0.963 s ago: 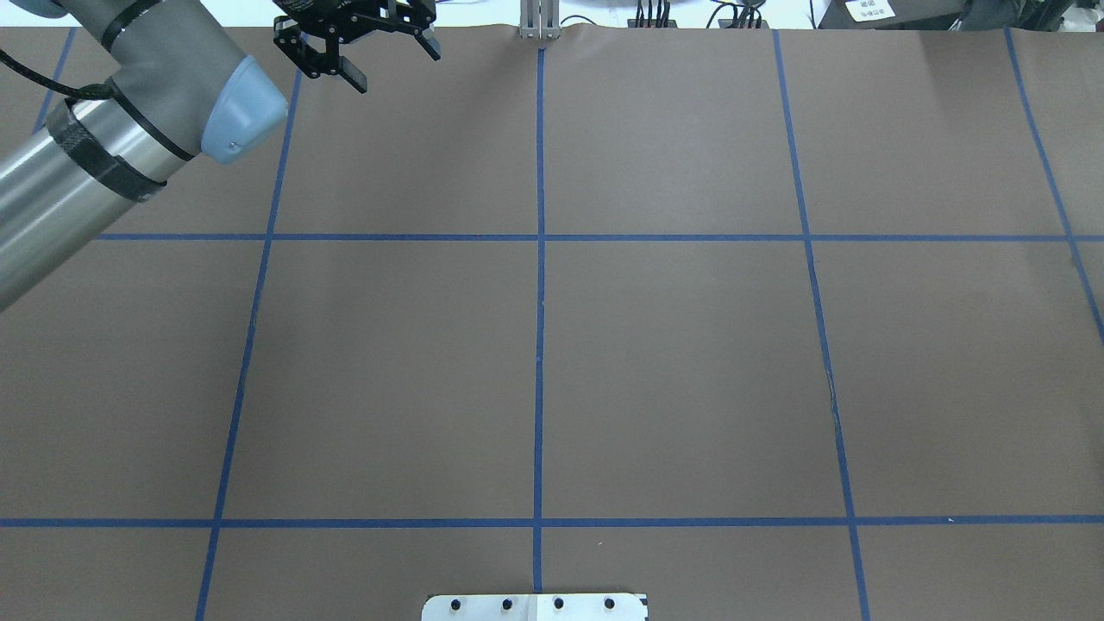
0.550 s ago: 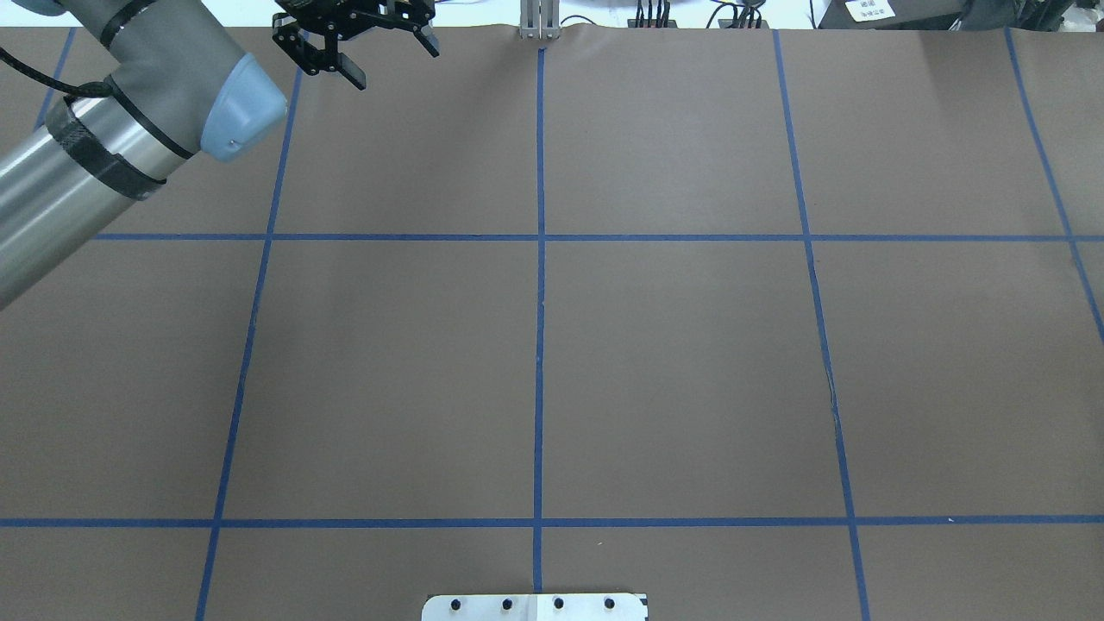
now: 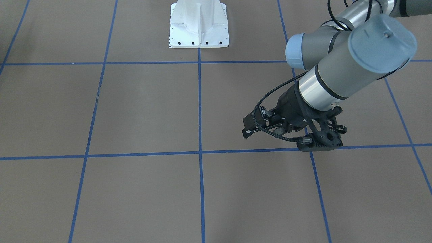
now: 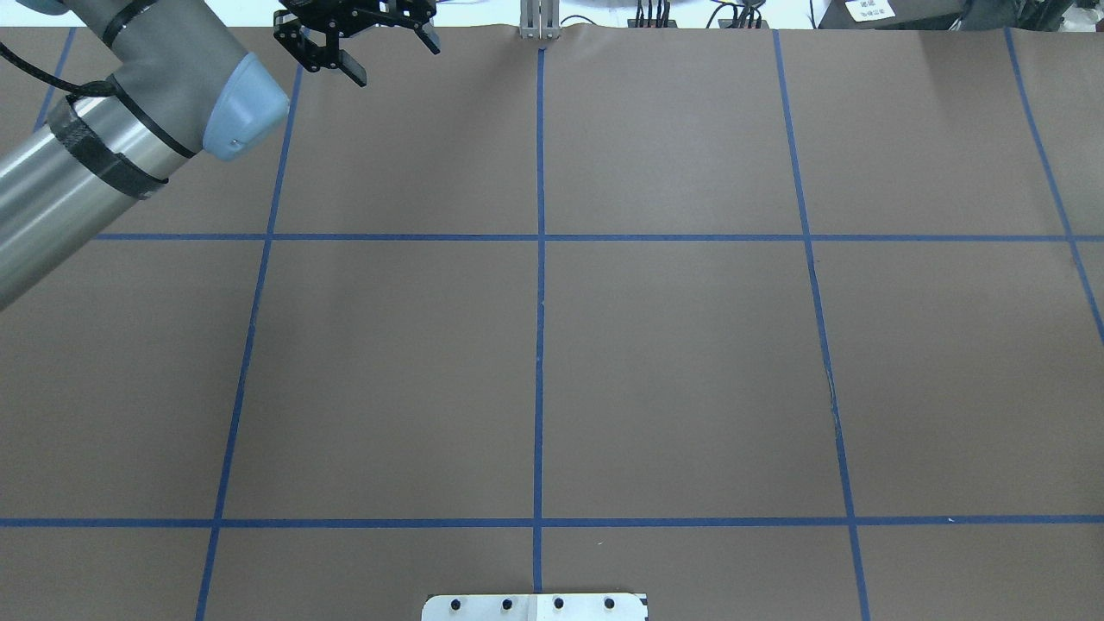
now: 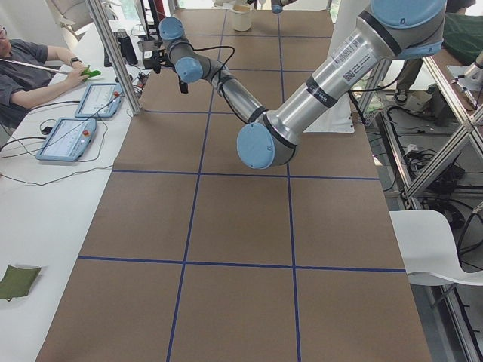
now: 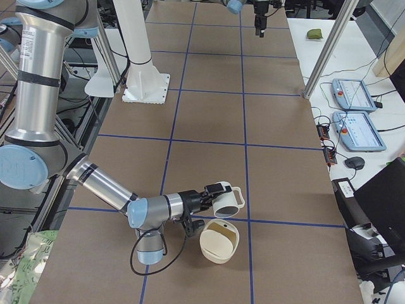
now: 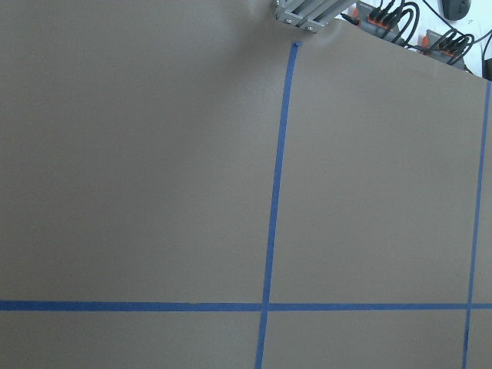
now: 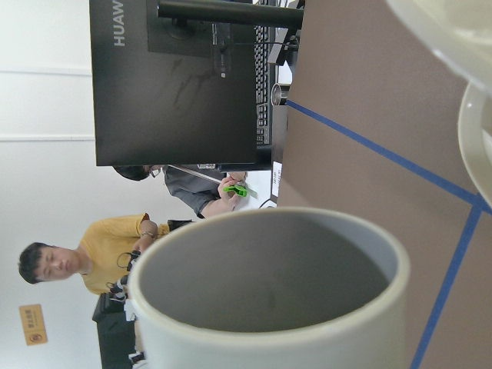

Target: Left arm hands cup to right arm to dump lemon

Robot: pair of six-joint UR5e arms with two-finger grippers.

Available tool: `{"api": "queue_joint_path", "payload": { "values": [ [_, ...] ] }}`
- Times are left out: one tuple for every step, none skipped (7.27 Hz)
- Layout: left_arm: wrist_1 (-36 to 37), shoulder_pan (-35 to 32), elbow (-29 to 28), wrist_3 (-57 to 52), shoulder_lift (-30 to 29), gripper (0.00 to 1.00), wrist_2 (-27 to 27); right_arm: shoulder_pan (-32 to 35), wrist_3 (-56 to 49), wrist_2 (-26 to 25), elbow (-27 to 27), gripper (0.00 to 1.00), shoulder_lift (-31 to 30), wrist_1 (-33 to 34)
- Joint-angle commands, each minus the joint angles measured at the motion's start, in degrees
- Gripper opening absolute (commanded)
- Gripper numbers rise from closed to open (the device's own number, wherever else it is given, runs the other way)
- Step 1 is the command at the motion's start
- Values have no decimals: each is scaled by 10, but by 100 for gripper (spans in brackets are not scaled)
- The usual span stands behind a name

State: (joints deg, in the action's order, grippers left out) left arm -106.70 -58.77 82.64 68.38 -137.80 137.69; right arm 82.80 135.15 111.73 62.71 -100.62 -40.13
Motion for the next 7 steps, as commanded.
{"api": "queue_joint_path", "payload": {
  "values": [
    [0,1,-2,-5,0,100,-13,1,90,-34,0,1,4,-8],
    [2,1,-5,-31,0,100,-14,1,126,-45,-4,1,10,-9],
    [2,1,-9,-33,0,100,-21,1,146,-47,-14,1,10,-25],
    [2,2,-9,-35,-3,100,-25,1,181,-50,-27,1,12,-49],
    [2,3,-8,-35,-4,100,-25,1,229,-65,-44,1,12,-79],
    [2,3,-8,-36,-4,100,-27,1,266,-83,-64,2,23,-99],
    [2,4,-9,-44,-5,100,-34,1,316,-87,-79,2,42,-100]
  ]
}}
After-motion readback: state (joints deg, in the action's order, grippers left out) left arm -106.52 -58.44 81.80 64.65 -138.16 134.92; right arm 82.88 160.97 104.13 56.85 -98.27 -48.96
